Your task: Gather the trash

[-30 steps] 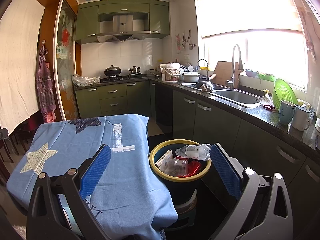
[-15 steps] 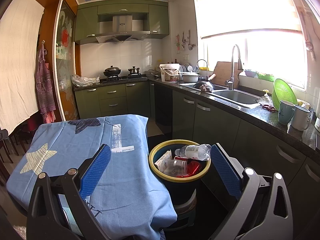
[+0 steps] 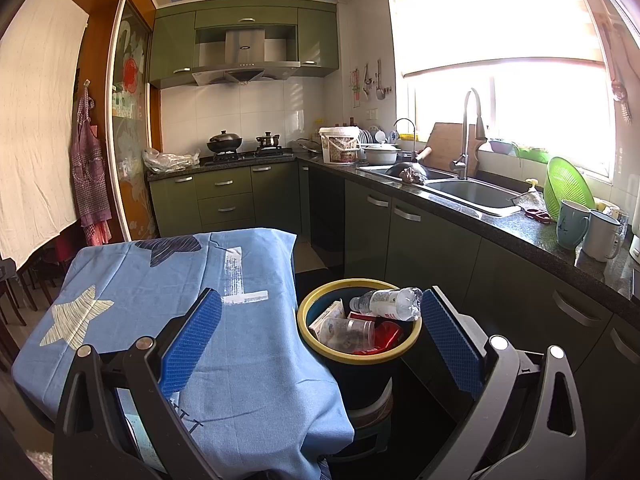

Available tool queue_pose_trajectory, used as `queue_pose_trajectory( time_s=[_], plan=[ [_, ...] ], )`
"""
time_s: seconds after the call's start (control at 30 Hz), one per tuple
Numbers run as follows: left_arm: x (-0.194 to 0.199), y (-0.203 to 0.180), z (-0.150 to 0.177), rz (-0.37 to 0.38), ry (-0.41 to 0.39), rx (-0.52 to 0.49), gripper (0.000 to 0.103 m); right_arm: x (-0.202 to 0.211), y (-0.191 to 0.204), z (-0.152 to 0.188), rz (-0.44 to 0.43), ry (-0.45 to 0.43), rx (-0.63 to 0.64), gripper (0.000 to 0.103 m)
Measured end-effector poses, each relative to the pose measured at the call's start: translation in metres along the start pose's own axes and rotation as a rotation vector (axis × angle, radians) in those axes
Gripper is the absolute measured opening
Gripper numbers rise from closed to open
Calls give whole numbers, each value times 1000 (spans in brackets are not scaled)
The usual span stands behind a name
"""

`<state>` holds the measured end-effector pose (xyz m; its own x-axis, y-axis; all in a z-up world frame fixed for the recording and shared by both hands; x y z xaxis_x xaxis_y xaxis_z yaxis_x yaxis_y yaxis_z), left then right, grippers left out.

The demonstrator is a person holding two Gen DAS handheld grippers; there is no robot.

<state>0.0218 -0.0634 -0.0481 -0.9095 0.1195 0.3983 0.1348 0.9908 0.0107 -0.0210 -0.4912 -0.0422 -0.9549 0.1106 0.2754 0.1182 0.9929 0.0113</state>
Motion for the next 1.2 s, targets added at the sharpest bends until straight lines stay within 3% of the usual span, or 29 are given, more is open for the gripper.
queue_pose_trajectory(
  time_s=[1.2],
  plan=[
    [-9,2,1,-15,42,-24,96,-2,1,4,2,6,0,98]
  ],
)
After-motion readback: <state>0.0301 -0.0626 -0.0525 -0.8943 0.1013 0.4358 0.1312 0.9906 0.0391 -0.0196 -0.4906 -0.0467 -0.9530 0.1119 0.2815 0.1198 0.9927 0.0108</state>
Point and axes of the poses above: each gripper's, at about its wrist camera, not at the fingertips, and x roughly against the way its jaws point, y to its left, z to its underside, the point moved 7 cm from there along -x, roughly the way its jaws point, and after that the axes turned 5 degrees about -y, right-handed, at the moved point
